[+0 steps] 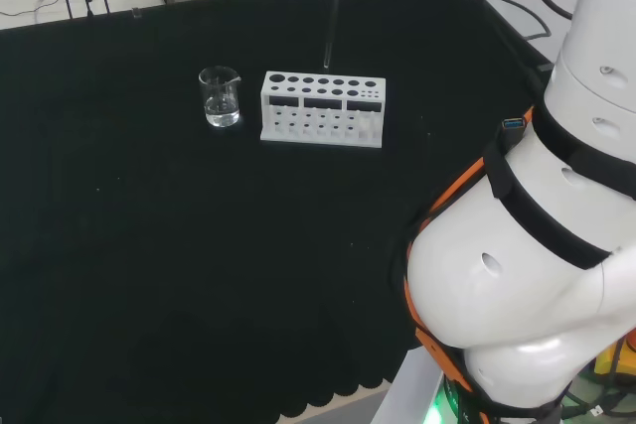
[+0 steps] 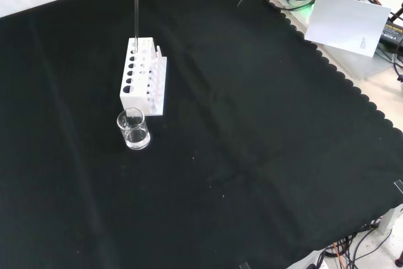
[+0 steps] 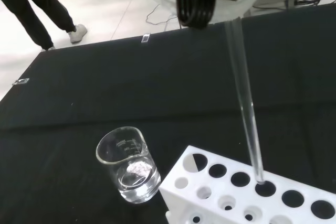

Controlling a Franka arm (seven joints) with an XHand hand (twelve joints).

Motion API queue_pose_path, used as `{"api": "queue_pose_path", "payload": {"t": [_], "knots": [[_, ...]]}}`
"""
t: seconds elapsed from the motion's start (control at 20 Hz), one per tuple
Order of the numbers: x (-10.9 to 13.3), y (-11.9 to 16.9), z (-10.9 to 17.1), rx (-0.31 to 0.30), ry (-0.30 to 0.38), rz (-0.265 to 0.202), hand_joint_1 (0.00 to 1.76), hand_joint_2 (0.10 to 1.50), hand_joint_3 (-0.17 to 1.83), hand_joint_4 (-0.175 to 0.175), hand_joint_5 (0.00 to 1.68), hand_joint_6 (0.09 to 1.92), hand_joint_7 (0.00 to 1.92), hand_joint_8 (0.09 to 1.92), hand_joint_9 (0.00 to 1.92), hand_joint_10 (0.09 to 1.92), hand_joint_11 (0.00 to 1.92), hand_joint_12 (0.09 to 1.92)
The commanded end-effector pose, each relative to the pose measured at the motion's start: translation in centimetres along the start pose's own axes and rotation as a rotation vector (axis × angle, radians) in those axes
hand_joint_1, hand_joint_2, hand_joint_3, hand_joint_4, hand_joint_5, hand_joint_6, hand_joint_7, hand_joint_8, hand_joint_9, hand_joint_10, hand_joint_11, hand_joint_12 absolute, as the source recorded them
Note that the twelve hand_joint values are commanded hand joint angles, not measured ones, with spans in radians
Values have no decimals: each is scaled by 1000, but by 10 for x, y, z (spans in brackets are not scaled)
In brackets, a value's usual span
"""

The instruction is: Put the glass rod back on the white test tube rack.

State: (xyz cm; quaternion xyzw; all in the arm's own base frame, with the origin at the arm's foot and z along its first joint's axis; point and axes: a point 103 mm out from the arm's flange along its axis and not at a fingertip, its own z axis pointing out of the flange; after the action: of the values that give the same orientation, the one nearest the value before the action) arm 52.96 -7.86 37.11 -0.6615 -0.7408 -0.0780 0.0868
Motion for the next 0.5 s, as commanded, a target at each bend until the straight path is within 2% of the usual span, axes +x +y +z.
{"api": "queue_pose_path", "payload": {"t": [0.05,0.5], "knots": [[4,5,2,3,-2,-9,1314,799,428,-175,1360,87,1231,969,1850,529,1353,1013],[4,7,-3,2,16,-17,1314,798,429,-175,1361,87,1231,968,1850,529,1354,1013]]}}
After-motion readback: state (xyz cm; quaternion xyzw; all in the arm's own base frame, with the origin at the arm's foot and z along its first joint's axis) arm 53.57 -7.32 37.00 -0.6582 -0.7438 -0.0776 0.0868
